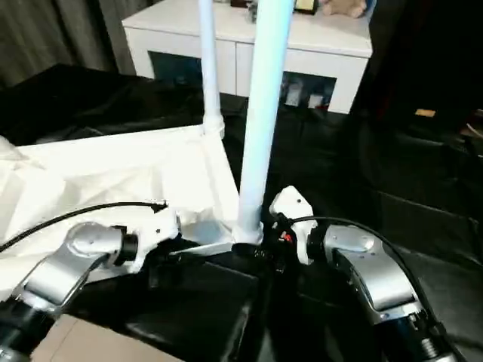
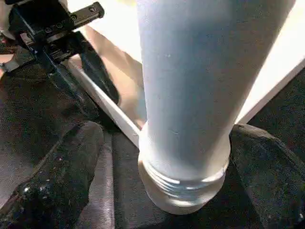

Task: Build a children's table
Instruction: Rotate leg to tighten

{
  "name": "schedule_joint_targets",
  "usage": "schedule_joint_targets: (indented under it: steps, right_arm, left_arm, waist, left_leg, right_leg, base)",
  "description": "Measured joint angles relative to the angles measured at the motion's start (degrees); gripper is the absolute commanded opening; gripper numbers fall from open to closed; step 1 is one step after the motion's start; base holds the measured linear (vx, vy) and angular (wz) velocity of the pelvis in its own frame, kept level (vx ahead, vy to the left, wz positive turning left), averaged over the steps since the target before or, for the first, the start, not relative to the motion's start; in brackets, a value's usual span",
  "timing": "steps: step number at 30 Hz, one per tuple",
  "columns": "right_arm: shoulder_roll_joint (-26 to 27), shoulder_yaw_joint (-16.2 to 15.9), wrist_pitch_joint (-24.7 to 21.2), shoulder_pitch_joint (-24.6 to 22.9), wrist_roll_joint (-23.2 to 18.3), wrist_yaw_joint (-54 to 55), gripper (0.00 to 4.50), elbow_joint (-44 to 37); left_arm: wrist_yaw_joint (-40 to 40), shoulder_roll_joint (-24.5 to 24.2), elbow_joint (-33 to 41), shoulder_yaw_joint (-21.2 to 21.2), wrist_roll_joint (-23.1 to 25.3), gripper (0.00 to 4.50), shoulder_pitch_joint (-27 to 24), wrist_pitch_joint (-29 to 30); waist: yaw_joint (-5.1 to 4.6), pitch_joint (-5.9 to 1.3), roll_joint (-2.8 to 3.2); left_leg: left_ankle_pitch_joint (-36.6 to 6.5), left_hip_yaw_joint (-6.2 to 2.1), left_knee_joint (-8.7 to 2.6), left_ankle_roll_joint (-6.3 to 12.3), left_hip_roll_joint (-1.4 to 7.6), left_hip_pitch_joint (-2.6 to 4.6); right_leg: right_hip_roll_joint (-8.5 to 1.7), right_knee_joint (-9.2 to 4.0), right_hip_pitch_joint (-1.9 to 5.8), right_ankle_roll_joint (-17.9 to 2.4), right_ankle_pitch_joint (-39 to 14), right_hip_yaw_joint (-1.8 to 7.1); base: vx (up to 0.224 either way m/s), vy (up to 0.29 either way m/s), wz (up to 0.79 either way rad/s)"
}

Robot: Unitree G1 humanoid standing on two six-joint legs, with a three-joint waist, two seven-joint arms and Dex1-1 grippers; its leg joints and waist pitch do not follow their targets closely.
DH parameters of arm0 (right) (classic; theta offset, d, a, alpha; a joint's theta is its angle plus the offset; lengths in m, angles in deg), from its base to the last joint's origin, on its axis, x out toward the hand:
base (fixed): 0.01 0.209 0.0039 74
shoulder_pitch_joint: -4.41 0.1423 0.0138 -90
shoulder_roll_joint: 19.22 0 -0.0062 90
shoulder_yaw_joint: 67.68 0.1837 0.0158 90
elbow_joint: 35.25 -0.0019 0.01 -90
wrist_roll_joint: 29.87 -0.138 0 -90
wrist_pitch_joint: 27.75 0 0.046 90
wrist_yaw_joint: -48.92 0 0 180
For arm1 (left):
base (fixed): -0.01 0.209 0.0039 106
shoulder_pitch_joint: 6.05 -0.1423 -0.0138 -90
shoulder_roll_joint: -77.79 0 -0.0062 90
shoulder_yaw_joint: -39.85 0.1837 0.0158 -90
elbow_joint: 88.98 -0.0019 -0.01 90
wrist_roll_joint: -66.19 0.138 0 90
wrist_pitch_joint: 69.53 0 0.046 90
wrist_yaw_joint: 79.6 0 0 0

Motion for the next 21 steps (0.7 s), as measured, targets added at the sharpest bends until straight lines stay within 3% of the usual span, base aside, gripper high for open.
schedule_joint_targets:
  steps: [8,21]
  right_arm:
    - [0.0,-0.3,0.5,0.0,0.7,0.1,4.40,0.0]
    - [1.9,-2.1,4.0,1.0,3.7,2.8,4.40,1.8]
  left_arm:
    - [3.2,0.4,-1.0,0.5,3.3,1.27,0.4,-2.2]
    - [2.9,0.4,-1.0,1.1,3.6,0.29,0.4,-0.6]
  waist:
    - [0.02,-0.02,0.03]
    - [-0.23,-0.06,0.10]
  left_leg:
    - [0.0,0.00,0.10,-0.01,0.01,0.04]
    - [0.0,-0.01,0.40,-0.02,0.07,0.10]
  right_leg:
    - [0.00,0.15,0.06,0.0,0.0,0.02]
    - [-0.01,0.43,0.17,0.0,0.0,0.03]
  base:
    - [0.000,0.000,0.00]
    - [0.000,0.000,0.00]
